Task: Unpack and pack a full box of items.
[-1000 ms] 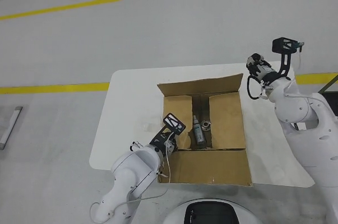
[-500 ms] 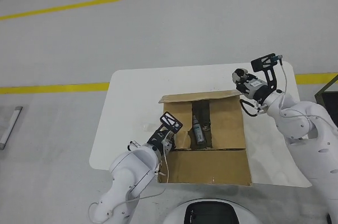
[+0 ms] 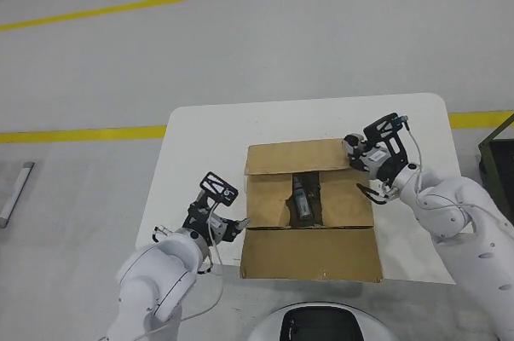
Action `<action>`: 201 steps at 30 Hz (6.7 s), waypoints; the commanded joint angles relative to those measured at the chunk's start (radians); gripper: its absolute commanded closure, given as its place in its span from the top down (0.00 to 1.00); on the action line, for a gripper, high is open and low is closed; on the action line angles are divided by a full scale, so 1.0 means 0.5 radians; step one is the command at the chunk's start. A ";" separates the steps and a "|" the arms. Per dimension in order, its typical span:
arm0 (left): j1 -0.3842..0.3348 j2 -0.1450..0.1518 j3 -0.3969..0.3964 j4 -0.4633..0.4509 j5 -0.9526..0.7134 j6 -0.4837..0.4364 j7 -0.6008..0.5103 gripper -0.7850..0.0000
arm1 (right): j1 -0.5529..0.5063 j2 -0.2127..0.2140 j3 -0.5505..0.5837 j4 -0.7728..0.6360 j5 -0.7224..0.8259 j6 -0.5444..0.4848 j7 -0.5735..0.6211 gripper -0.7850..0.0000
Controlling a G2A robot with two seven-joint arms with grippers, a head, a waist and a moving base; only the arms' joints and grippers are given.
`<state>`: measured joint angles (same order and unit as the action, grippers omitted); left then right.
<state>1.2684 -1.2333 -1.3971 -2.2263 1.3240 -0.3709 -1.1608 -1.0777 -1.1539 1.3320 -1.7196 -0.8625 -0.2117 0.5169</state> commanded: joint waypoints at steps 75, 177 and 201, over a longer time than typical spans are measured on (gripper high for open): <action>-0.318 0.116 0.343 0.399 0.311 0.228 0.313 1.00 | -0.216 -0.043 0.042 -0.427 -0.345 0.576 -0.205 0.00; -0.571 -0.063 0.526 0.964 0.391 0.702 0.967 1.00 | -0.153 -0.252 -0.373 -0.052 -0.666 0.629 -0.156 0.00; -0.782 -0.160 0.842 0.916 0.458 0.573 0.978 1.00 | -0.424 -0.206 0.384 -0.323 -0.538 0.812 -0.249 0.00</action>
<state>0.8816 -1.3111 -0.9840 -1.7693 1.5520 -0.0815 -0.6714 -1.2794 -1.2584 1.5020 -1.8847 -1.1349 0.1943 0.3937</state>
